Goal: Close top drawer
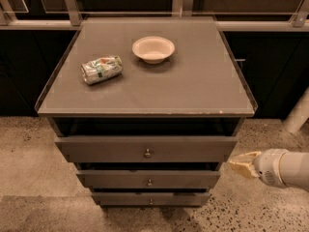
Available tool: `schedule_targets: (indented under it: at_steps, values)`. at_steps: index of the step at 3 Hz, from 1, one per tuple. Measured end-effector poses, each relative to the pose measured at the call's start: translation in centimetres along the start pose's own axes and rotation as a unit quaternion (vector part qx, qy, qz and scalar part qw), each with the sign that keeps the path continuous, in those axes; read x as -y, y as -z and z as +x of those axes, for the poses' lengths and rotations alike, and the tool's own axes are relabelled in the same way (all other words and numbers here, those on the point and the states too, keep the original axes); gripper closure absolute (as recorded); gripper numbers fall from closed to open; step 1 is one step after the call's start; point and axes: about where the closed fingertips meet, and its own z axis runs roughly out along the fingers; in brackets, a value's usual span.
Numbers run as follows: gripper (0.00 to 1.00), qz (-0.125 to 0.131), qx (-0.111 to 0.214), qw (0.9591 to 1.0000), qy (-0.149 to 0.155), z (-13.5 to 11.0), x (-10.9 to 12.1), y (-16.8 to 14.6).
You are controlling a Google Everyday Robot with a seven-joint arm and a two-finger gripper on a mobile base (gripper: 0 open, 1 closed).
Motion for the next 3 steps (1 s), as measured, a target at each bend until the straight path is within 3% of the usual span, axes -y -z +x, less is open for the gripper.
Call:
schedule_targets:
  at_steps: [2, 3]
  values:
    - [0.12, 0.000, 0.000, 1.0000, 0.000, 0.00, 0.00, 0.00]
    - [0.00, 0.000, 0.000, 1.0000, 0.000, -0.01, -0.01, -0.01]
